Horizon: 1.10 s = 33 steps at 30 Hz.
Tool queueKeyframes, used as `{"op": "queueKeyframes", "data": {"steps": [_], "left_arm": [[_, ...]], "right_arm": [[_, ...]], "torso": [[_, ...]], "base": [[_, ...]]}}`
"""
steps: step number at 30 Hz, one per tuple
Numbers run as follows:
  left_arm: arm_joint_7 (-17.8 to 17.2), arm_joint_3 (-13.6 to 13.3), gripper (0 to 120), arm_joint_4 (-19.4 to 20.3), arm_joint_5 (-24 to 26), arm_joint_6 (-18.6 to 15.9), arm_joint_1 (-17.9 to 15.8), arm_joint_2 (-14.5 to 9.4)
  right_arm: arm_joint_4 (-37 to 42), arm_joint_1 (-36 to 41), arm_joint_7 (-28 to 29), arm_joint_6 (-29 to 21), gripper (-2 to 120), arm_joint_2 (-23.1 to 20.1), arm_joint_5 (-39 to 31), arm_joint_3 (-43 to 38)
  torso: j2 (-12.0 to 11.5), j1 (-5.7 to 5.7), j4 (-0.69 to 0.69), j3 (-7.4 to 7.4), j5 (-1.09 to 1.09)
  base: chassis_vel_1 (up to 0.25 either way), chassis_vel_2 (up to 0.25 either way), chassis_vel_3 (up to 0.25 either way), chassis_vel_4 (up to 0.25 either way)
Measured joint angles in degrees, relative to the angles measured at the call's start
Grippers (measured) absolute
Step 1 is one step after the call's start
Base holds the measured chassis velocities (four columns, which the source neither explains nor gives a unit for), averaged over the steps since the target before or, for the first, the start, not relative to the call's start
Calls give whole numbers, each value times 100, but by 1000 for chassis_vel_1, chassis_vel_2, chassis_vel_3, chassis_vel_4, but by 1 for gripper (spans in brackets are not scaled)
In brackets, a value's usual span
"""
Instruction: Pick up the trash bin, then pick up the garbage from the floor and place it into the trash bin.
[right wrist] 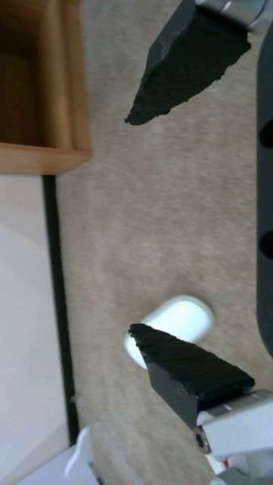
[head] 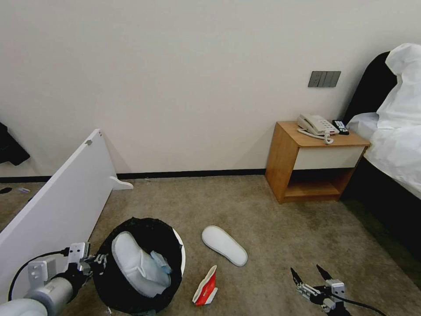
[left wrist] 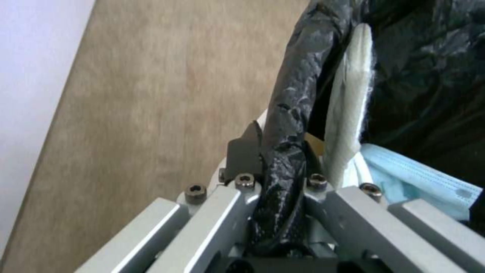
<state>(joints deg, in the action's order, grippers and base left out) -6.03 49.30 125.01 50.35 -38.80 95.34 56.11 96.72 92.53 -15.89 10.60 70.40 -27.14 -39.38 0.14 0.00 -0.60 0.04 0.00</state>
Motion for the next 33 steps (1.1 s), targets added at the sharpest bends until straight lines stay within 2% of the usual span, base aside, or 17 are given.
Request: {"op": "queueKeyframes", "data": {"steps": [2,5,9,16,23,28,30,31,33], "left_arm": [[36,-52,2,-97,-99,0,100,-150],[10,-60,2,-90,-84,-13,94,-231],[-72,24,2,-16,53,-54,41,-276],[-78,-1,2,-66,67,-62,92,-330],[-70,63,2,-84,70,-62,126,-321],[-110,93,2,-68,69,-61,66,-256],[-157,83,2,-118,55,-63,57,-225],[-157,83,2,-118,55,-63,57,-225],[-147,83,2,-247,-4,-60,31,-195]], "right_arm": [[6,-154,-94,50,100,69,-121,-152],[94,-179,-139,-8,100,54,-277,-364],[2,-179,-170,80,100,124,-89,-640],[0,-157,-208,135,100,356,89,-718],[6,-231,-143,127,100,294,156,-649],[94,-234,-71,76,100,15,249,-530],[144,-278,45,-82,100,-417,209,-363],[144,-278,45,-82,100,-417,209,-363],[43,-404,142,-231,100,-940,55,-41]], "torso": [[-1,0,3,0,0],[0,0,1,0,-2],[0,0,-4,0,1],[0,0,-1,0,0],[0,0,0,0,0],[0,0,-2,0,1],[0,0,-1,0,0],[0,0,-1,0,0],[0,0,0,0,-3]], "base": [[0,0,0,0],[0,0,0,0],[0,0,0,0],[0,0,0,0],[0,0,0,0],[0,0,0,0],[0,0,0,0],[0,0,0,0],[0,0,0,0]]}}
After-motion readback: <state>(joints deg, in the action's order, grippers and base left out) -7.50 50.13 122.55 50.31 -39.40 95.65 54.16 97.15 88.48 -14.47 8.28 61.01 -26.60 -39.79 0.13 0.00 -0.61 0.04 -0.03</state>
